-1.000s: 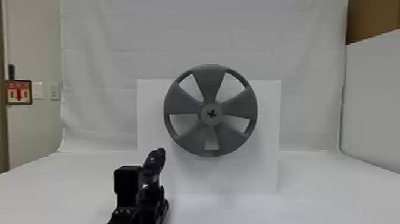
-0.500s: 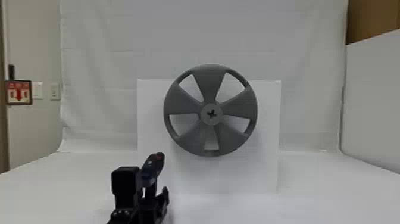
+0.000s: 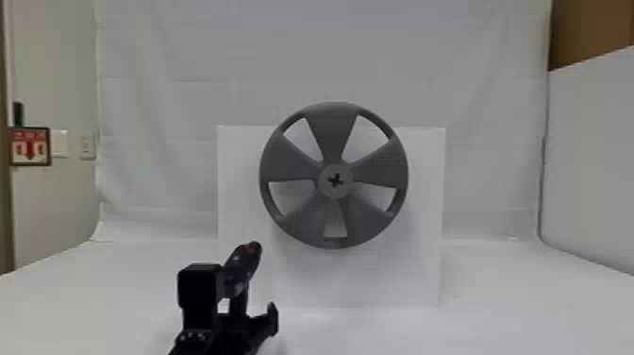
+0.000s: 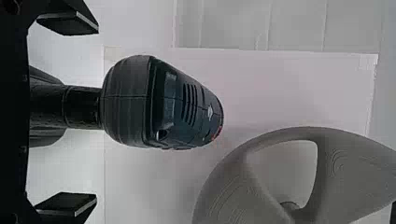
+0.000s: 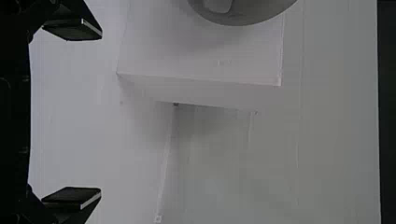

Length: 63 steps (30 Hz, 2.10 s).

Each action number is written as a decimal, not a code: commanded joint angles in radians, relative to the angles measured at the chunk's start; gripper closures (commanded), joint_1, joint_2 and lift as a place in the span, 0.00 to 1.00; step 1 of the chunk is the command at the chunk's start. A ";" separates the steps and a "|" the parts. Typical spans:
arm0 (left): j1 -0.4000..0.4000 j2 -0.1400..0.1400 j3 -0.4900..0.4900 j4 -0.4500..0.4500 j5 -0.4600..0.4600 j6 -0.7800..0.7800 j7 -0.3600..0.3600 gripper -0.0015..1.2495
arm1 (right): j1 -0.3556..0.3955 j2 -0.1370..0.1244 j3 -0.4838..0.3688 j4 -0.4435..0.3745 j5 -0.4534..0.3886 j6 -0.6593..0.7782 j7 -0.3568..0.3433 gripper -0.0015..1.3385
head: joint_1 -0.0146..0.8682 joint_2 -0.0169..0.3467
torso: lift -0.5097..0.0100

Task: Grasp the drill and bring into the middle of wheel

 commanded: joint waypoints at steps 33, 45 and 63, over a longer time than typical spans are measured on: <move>0.008 -0.017 0.422 0.072 -0.257 -0.016 -0.714 0.00 | 0.015 -0.007 -0.021 0.000 -0.014 0.000 0.001 0.09 | 0.08 0.13 | 0.21; 0.023 -0.015 0.494 0.029 -0.275 -0.014 -0.644 0.00 | 0.019 -0.012 -0.032 0.000 -0.020 0.002 0.001 0.09 | 0.08 0.13 | 0.21; 0.062 -0.017 0.442 -0.078 -0.188 0.015 -0.392 0.00 | 0.021 -0.009 -0.036 0.000 -0.026 0.002 0.001 0.09 | 0.08 0.13 | 0.21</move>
